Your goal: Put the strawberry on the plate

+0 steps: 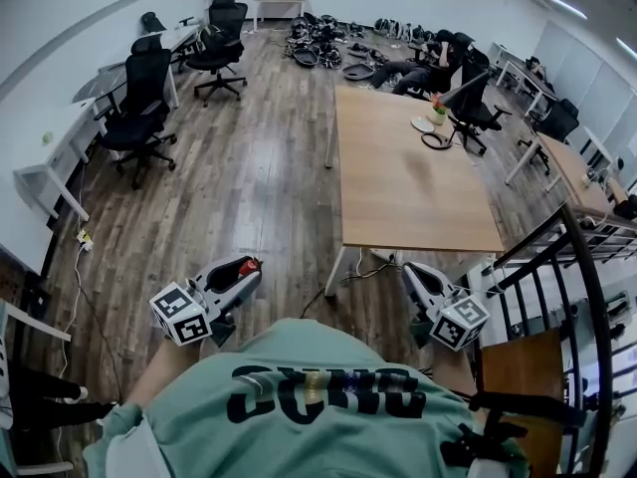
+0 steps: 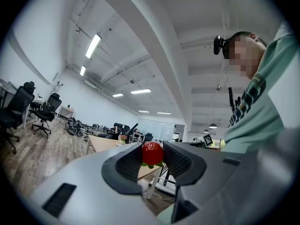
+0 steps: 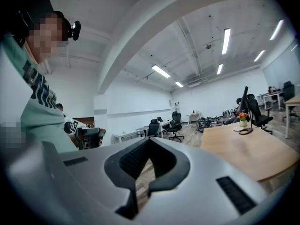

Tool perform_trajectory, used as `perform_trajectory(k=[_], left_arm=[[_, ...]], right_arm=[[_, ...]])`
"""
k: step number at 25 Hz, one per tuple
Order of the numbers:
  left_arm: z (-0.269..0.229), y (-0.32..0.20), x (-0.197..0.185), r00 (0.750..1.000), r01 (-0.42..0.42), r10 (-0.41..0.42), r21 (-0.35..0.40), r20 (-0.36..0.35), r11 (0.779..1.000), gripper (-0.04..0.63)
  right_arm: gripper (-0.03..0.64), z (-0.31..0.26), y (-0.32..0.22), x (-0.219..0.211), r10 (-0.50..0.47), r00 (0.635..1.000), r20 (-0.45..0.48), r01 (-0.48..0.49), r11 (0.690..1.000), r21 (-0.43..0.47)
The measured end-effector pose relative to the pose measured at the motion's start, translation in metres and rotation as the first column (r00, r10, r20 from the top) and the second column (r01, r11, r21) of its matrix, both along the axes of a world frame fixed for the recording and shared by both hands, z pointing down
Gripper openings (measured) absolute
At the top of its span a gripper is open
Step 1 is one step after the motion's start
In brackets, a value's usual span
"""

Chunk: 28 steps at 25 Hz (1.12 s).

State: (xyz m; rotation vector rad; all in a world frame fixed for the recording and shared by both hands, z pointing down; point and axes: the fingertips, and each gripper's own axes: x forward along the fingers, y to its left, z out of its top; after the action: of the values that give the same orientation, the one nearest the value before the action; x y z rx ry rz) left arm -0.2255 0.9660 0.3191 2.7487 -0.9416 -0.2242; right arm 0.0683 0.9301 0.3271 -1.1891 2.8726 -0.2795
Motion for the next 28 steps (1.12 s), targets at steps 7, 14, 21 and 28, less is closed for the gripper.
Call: perform_trajectory(k=[7, 14, 21, 28], left_arm=[[-0.006, 0.000, 0.032, 1.000, -0.019, 0.020, -0.008, 0.010, 1.000, 0.143], [-0.016, 0.001, 0.082, 0.997, -0.073, 0.073, -0.006, 0.029, 0.997, 0.143], [-0.015, 0.007, 0.162, 0.987, -0.146, 0.148, -0.038, 0.054, 0.988, 0.143], [-0.011, 0.011, 0.238, 0.973, -0.217, 0.220, -0.050, 0.066, 0.975, 0.143]], right_arm=[[0.005, 0.003, 0.005, 0.036, 0.026, 0.998, 0.055, -0.025, 0.999, -0.025], [0.005, 0.005, 0.020, 0.085, 0.060, 0.994, 0.092, -0.058, 0.998, -0.020], [0.005, 0.018, 0.049, 0.166, 0.128, 0.981, 0.143, -0.123, 0.992, -0.042], [0.005, 0.039, 0.076, 0.236, 0.187, 0.968, 0.165, -0.176, 0.981, -0.082]])
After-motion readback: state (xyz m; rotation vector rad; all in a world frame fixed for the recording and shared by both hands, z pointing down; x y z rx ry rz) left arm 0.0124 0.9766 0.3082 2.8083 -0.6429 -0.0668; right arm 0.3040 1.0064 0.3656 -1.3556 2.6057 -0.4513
